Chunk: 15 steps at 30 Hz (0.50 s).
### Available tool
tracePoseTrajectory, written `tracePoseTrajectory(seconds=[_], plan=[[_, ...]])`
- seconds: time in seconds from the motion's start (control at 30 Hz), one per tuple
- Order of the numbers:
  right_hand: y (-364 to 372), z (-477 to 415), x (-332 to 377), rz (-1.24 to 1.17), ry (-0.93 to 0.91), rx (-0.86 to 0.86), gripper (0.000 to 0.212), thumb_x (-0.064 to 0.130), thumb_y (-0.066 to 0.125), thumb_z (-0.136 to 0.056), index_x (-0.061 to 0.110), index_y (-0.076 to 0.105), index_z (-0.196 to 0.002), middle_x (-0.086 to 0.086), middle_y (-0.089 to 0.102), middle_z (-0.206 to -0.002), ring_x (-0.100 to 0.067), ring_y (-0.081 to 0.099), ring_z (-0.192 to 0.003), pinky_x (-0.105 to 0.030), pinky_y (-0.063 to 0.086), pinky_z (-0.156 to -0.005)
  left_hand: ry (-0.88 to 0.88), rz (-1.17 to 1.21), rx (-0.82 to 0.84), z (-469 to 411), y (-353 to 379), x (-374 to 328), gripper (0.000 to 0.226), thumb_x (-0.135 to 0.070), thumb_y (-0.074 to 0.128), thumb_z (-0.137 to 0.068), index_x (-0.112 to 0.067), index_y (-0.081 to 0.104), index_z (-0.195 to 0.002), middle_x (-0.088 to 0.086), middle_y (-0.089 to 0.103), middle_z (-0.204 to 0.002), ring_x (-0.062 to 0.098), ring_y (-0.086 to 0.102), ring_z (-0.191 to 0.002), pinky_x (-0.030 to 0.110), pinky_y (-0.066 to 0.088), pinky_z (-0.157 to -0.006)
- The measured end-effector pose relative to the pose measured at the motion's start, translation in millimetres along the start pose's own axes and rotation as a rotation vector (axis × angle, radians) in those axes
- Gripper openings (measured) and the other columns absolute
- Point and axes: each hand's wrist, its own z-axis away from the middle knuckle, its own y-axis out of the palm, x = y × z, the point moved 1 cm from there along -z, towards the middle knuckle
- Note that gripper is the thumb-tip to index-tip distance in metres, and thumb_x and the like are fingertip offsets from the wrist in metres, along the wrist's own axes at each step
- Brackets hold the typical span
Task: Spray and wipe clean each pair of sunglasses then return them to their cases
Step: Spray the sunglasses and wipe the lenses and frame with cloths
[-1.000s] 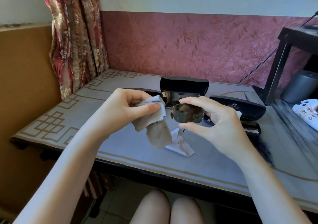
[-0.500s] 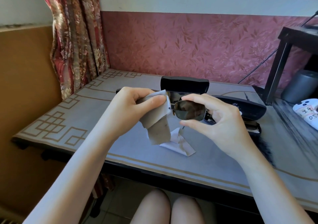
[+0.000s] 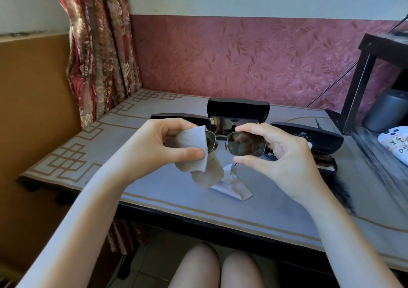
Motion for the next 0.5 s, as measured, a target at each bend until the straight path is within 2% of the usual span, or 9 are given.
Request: tracePoseTrajectory(seconds=[0.03, 0.1, 0.2, 0.3, 0.37, 0.43, 0.5], plan=[[-0.2, -0.3, 1.1, 0.011, 0.000, 0.002, 0.041, 0.032, 0.079, -0.071, 0.038, 0.067, -0.110, 0.006, 0.068, -0.102, -0.019, 0.063, -0.103, -0.054, 0.041, -0.100, 0.005, -0.021, -0.020, -0.7, 2.0, -1.9, 0.027, -0.021, 0.081, -0.065, -0.015, 0.071, -0.089, -0.005, 0.074, -0.084, 0.007, 0.067, -0.077, 0.018, 0.054, -0.068], [-1.0, -0.8, 0.2, 0.058, 0.012, 0.006, 0.040, 0.040, 0.077, -0.072, 0.043, 0.066, -0.111, 0.009, 0.068, -0.105, -0.017, 0.062, -0.106, -0.059, 0.036, -0.102, 0.009, -0.081, -0.062, -3.3, 5.7, -5.7, 0.021, -0.022, 0.081, -0.067, -0.016, 0.071, -0.084, -0.006, 0.073, -0.078, 0.005, 0.065, -0.070, 0.016, 0.052, -0.063], [-1.4, -0.7, -0.7, 0.124, 0.019, 0.004, 0.041, 0.054, 0.071, -0.071, 0.051, 0.062, -0.111, 0.015, 0.066, -0.112, -0.015, 0.060, -0.113, -0.066, 0.028, -0.104, 0.023, -0.180, -0.112, -7.7, 13.3, -9.5, 0.017, -0.029, 0.081, -0.069, -0.019, 0.071, -0.078, -0.001, 0.072, -0.076, 0.010, 0.065, -0.066, 0.025, 0.051, -0.061], [-2.1, 0.1, 0.6, 0.077, -0.022, -0.008, 0.041, 0.044, 0.074, -0.072, 0.046, 0.063, -0.112, 0.013, 0.067, -0.111, -0.016, 0.061, -0.112, -0.059, 0.035, -0.104, 0.067, -0.249, -0.150, -10.3, 18.2, -11.5, 0.016, -0.035, 0.078, -0.072, -0.022, 0.070, -0.073, -0.002, 0.069, -0.068, 0.002, 0.056, -0.057, 0.017, 0.042, -0.054], [-2.8, 0.3, 0.9, 0.081, -0.014, -0.014, 0.041, 0.046, 0.074, -0.071, 0.049, 0.063, -0.111, 0.013, 0.067, -0.112, -0.016, 0.061, -0.111, -0.062, 0.033, -0.104, 0.086, -0.256, -0.153, -10.8, 19.2, -12.3, 0.018, -0.037, 0.076, -0.075, -0.020, 0.071, -0.074, 0.003, 0.068, -0.069, 0.003, 0.052, -0.056, 0.019, 0.038, -0.053], [-4.4, 0.0, 1.0, 0.062, -0.017, -0.007, 0.041, 0.042, 0.078, -0.071, 0.045, 0.066, -0.110, 0.012, 0.068, -0.110, -0.017, 0.062, -0.109, -0.058, 0.036, -0.104, 0.079, -0.232, -0.136, -10.7, 18.2, -12.4, 0.018, -0.036, 0.074, -0.077, -0.018, 0.071, -0.077, 0.006, 0.068, -0.072, 0.006, 0.053, -0.059, 0.022, 0.039, -0.054], [-5.9, 0.1, 2.7, 0.007, -0.027, 0.001, 0.043, 0.026, 0.085, -0.071, 0.037, 0.068, -0.109, 0.008, 0.069, -0.107, -0.017, 0.063, -0.106, -0.047, 0.044, -0.101, 0.063, -0.206, -0.085, -9.6, 15.4, -12.8, 0.013, -0.030, 0.076, -0.077, -0.019, 0.072, -0.081, 0.003, 0.071, -0.076, 0.006, 0.059, -0.063, 0.022, 0.045, -0.059]])
